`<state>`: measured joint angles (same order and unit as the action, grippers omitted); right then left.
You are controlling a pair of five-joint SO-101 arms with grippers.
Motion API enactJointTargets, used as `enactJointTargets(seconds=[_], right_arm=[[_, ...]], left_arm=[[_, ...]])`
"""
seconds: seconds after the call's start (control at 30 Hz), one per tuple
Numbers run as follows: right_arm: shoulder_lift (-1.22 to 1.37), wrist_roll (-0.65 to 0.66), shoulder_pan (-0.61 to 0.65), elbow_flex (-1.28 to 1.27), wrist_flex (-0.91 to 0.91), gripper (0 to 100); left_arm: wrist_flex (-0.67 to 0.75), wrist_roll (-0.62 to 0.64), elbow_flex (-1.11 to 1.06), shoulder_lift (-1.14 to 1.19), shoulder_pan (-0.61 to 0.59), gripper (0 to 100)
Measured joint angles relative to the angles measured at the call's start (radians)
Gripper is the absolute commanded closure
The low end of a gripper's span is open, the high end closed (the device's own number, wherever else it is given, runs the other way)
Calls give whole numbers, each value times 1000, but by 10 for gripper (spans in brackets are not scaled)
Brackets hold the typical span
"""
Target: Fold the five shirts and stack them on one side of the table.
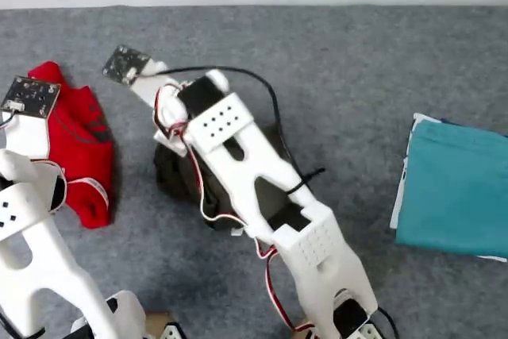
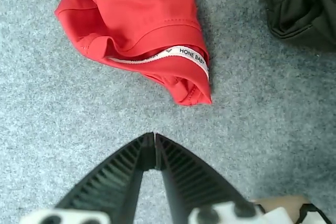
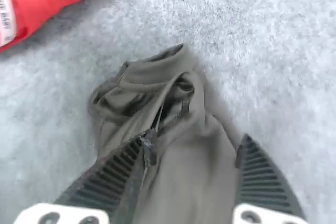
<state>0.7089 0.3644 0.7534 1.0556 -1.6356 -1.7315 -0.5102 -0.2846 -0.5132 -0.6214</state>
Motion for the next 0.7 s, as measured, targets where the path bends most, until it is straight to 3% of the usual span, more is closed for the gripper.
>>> enactJointTargets(seconds=[0.07, 0.2, 0.37, 0.57, 0.7], right_arm=[[5, 9, -15, 77, -97, 990], [6, 61, -112, 58, -118, 988], [-34, 104, -184, -189, -118, 988], [-75, 118, -160, -480, -118, 988], [-75, 118, -43, -531, -112, 988]], left_arm=[[0, 0, 0, 0, 0, 979], [0, 0, 0, 0, 0, 980], [0, 11, 0, -28, -11, 979], [-2, 25, 0, -172, -64, 979], [-3, 25, 0, -230, -95, 979]])
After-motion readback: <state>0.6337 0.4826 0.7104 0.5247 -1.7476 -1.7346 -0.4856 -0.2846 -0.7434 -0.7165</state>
